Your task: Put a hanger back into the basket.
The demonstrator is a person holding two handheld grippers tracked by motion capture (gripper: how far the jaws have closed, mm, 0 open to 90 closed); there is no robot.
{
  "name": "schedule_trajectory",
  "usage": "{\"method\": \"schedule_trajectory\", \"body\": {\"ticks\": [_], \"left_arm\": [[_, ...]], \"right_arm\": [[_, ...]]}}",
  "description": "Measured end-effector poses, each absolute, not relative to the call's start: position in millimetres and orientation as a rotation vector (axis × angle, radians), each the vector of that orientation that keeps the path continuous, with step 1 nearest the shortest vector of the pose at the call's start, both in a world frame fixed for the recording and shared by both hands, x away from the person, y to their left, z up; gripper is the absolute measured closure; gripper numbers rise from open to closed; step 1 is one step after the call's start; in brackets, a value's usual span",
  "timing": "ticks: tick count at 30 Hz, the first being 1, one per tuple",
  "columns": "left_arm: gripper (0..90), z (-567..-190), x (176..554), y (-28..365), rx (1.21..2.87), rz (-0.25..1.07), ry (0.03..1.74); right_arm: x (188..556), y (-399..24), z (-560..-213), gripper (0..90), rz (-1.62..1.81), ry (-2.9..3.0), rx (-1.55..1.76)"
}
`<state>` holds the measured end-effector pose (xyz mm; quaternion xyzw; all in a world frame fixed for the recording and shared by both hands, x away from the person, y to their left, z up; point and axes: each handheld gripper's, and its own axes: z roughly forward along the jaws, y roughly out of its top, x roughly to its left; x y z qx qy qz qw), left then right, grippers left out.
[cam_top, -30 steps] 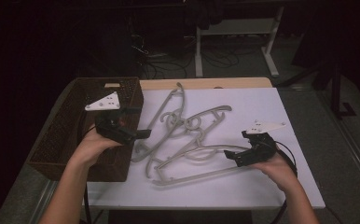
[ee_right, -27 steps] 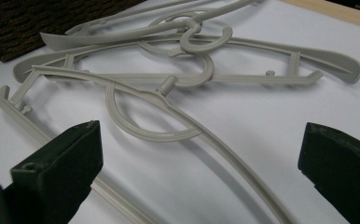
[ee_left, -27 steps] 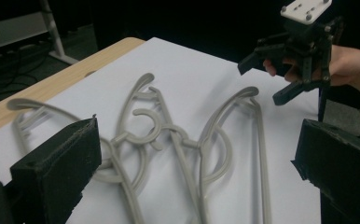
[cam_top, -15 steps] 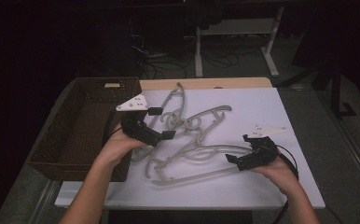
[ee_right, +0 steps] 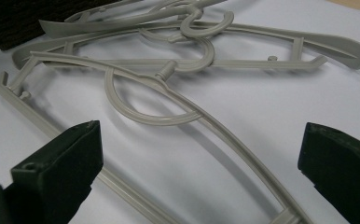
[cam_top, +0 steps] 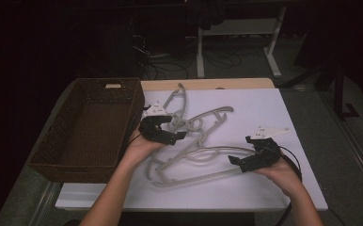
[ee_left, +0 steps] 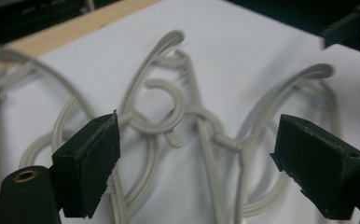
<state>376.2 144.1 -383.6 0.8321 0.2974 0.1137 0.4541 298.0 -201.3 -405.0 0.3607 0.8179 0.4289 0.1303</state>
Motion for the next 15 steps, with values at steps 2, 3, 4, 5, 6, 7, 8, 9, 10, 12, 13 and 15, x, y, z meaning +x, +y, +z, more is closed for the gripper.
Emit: {"method": "schedule_trajectory", "body": {"ticks": [2,3,4,5,6,7,8,9,10,12,13,15], "left_arm": [[19.4,-393,381,144,2.066,0.287,0.768],[21.5,-397,383,145,2.074,0.291,0.784],[23.3,-400,385,145,2.087,0.297,0.797],[26.4,-404,387,145,2.110,0.313,0.800],[29.3,-407,389,144,2.121,0.322,0.809],[31.6,-410,391,144,2.132,0.327,0.818],[33.5,-413,392,144,2.140,0.329,0.828],[35.6,-415,394,144,2.153,0.327,0.839],[38.1,-418,396,144,2.161,0.327,0.848],[41.6,-422,399,145,2.180,0.337,0.872],[42.9,-424,400,145,2.188,0.339,0.881],[45.4,-428,402,147,2.210,0.356,0.905]], "right_arm": [[298,-201,-405,0.0,1.248,2.376,1.046],[298,-201,-405,0.0,1.249,2.376,1.045],[298,-201,-405,0.0,1.250,2.376,1.046],[298,-202,-405,0.0,1.248,2.376,1.045],[298,-202,-405,0.0,1.248,2.377,1.045],[298,-202,-405,0.0,1.249,2.376,1.047],[298,-202,-405,0.0,1.251,2.376,1.048],[298,-202,-405,0.0,1.249,2.378,1.048],[298,-202,-405,0.0,1.249,2.379,1.048],[298,-201,-405,0.0,1.250,2.380,1.044],[298,-201,-405,0.0,1.250,2.381,1.042],[298,-201,-406,0.0,1.250,2.381,1.041]]}}
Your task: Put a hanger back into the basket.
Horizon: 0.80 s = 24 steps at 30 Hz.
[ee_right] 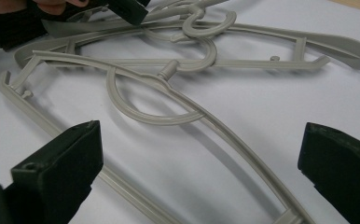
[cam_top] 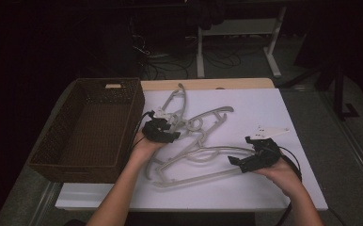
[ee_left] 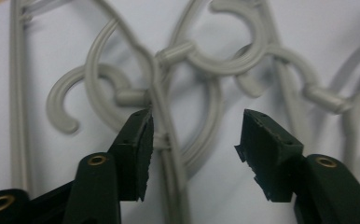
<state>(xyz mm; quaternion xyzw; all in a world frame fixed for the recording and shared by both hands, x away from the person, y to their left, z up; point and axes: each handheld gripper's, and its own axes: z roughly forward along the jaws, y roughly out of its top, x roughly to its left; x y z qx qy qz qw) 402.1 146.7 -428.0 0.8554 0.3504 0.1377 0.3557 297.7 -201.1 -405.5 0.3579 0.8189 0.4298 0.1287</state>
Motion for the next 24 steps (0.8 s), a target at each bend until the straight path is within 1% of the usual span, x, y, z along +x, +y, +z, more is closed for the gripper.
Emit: {"method": "schedule_trajectory", "body": {"ticks": [4,8,10,12,15,19,24], "left_arm": [[53.9,-433,405,148,2.248,0.361,0.950],[58.7,-437,405,149,2.280,0.373,0.969],[62.4,-438,406,151,2.283,0.369,0.984],[64.9,-439,406,151,2.297,0.375,0.992],[66.3,-441,407,151,2.293,0.345,0.999],[71.6,-441,406,151,2.312,0.324,0.991],[77.8,-439,405,152,2.308,0.340,1.003]], "right_arm": [[298,-201,-406,0.0,1.246,2.384,1.039],[297,-200,-406,0.0,1.243,2.387,1.037],[298,-200,-407,0.0,1.243,2.388,1.036],[298,-199,-407,0.0,1.241,2.391,1.036],[298,-198,-407,0.0,1.240,2.394,1.030],[298,-198,-408,0.0,1.238,2.395,1.034],[297,-199,-407,0.1,1.242,2.394,1.032]]}}
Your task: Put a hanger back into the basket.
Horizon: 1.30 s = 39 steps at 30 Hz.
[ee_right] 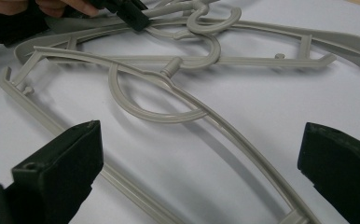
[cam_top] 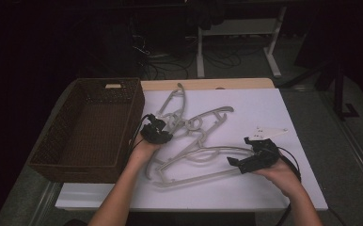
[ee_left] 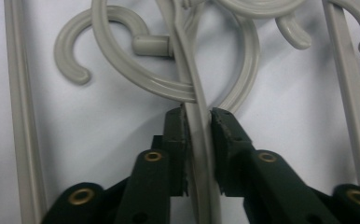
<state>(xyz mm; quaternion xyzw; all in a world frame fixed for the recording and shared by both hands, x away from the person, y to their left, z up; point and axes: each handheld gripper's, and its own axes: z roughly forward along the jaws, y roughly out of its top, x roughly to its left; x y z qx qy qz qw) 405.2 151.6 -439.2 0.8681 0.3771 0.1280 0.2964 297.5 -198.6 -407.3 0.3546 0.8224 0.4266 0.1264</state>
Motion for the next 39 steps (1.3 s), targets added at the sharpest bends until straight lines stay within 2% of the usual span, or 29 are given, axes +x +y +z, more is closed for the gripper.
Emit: {"method": "schedule_trajectory", "body": {"ticks": [10,18,24,39], "left_arm": [[80.5,-431,402,151,2.257,0.344,1.036],[82.2,-403,390,138,2.233,0.392,0.950],[82.2,-392,374,122,2.250,0.362,0.887],[80.7,-418,350,78,2.361,0.246,0.748]], "right_arm": [[298,-199,-407,0.1,1.242,2.393,1.036],[298,-200,-407,0.1,1.246,2.390,1.036],[298,-200,-407,0.1,1.251,2.387,1.038],[298,-202,-407,0.1,1.254,2.386,1.037]]}}
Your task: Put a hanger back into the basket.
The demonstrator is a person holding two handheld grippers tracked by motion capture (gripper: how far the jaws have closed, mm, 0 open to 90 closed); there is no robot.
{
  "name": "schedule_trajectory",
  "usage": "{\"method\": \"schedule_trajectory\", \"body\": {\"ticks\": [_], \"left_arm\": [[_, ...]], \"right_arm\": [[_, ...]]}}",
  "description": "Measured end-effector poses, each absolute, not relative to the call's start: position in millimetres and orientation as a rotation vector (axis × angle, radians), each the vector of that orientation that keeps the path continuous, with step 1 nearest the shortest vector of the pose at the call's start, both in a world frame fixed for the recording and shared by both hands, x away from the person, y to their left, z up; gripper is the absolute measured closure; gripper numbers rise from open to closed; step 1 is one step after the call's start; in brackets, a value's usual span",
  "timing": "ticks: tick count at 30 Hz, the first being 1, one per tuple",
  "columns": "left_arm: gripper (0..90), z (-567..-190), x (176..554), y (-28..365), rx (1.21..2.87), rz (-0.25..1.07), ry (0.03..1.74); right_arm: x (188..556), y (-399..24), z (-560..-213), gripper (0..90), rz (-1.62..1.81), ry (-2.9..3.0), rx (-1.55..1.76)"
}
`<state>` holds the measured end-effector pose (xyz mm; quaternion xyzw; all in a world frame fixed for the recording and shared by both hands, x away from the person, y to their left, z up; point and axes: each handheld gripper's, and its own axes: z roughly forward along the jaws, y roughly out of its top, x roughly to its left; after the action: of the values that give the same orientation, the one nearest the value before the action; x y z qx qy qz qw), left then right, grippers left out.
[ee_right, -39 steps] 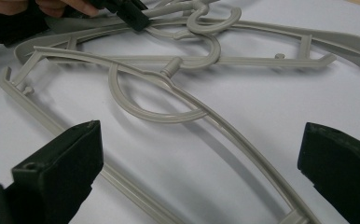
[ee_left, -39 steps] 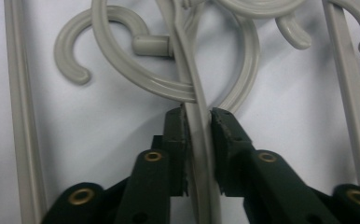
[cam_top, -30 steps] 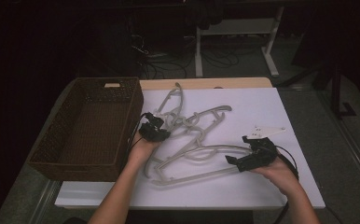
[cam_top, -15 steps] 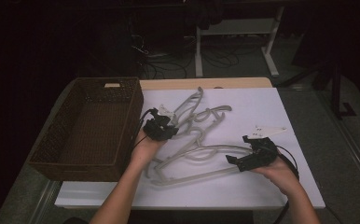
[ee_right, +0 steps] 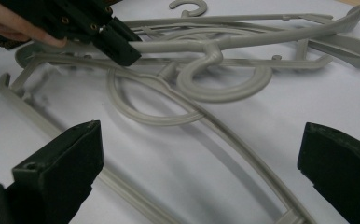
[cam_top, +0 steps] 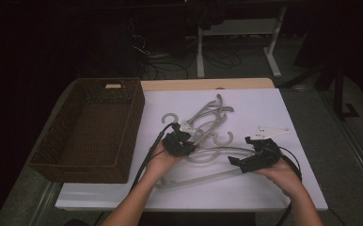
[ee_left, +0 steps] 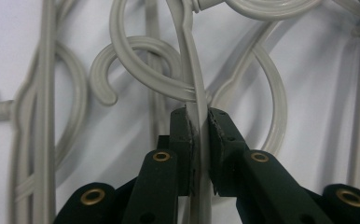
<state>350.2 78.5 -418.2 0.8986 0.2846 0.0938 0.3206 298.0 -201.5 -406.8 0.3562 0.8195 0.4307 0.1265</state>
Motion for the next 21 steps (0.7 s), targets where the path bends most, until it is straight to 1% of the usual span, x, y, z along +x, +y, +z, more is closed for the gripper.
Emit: {"method": "schedule_trajectory", "body": {"ticks": [3,4,6,9,11,16,19,21], "left_arm": [[79.2,-423,351,76,2.378,0.219,0.733],[77.3,-424,351,76,2.381,0.219,0.731],[72.3,-424,352,76,2.378,0.203,0.723],[61.3,-418,352,80,2.353,0.199,0.704],[57.5,-411,355,87,2.321,0.203,0.711],[57.6,-398,372,113,2.277,0.290,0.798],[57.8,-399,387,126,2.271,0.346,0.880],[57.8,-405,398,132,2.283,0.337,0.926]], "right_arm": [[298,-201,-407,0.1,1.253,2.388,1.037],[298,-201,-407,0.1,1.252,2.388,1.036],[298,-201,-407,0.1,1.252,2.388,1.035],[298,-201,-407,0.1,1.254,2.387,1.035],[298,-202,-407,0.1,1.255,2.386,1.036],[298,-201,-407,0.1,1.253,2.388,1.037],[298,-200,-407,0.1,1.253,2.389,1.034],[298,-200,-407,0.2,1.251,2.390,1.036]]}}
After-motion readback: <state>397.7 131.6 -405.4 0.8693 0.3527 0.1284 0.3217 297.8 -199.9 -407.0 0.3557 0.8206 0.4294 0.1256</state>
